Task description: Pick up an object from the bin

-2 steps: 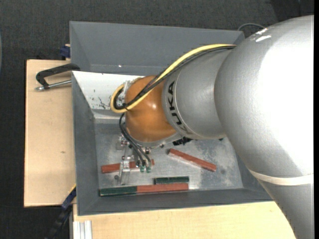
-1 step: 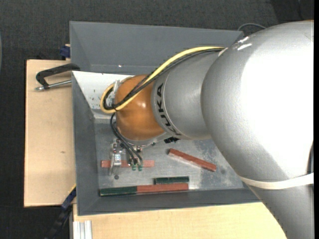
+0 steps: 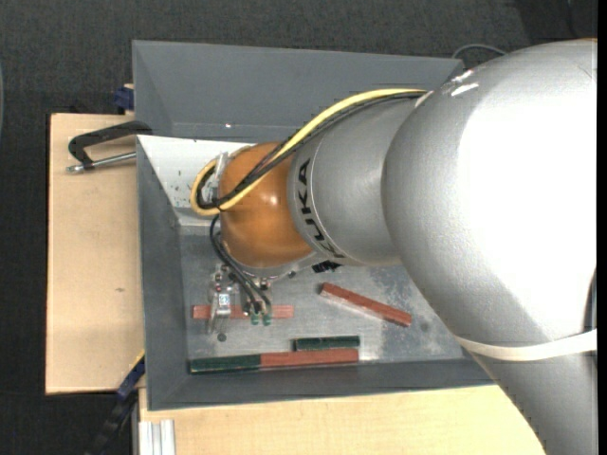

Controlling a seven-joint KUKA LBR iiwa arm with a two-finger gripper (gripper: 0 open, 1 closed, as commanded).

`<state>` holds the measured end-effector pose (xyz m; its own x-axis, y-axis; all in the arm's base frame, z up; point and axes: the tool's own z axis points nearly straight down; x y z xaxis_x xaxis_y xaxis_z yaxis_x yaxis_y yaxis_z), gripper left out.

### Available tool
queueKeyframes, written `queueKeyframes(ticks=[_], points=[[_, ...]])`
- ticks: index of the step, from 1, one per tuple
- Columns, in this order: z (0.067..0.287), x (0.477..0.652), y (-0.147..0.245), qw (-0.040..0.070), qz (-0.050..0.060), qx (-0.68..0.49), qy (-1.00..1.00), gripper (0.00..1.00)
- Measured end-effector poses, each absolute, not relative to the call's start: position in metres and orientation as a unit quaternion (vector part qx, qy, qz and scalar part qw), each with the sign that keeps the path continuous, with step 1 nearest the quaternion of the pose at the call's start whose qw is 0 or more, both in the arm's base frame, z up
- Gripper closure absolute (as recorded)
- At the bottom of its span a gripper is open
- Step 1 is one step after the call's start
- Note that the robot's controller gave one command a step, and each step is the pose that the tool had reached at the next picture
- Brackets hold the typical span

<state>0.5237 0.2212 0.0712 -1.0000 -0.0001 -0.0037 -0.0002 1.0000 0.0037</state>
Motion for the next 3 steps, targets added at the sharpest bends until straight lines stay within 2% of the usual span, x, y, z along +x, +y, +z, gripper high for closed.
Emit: queueKeyframes(ticks=[1, 2, 3], points=[[0.072, 0.523, 0.221, 0.001, 0.002, -0.001, 1.0, 1.0], [0.071, 0.533, 0.136, 0.0, 0.001, -0.187, 0.982, 1.0], [0.071, 0.533, 0.136, 0.0, 0.001, -0.187, 0.982, 1.0]])
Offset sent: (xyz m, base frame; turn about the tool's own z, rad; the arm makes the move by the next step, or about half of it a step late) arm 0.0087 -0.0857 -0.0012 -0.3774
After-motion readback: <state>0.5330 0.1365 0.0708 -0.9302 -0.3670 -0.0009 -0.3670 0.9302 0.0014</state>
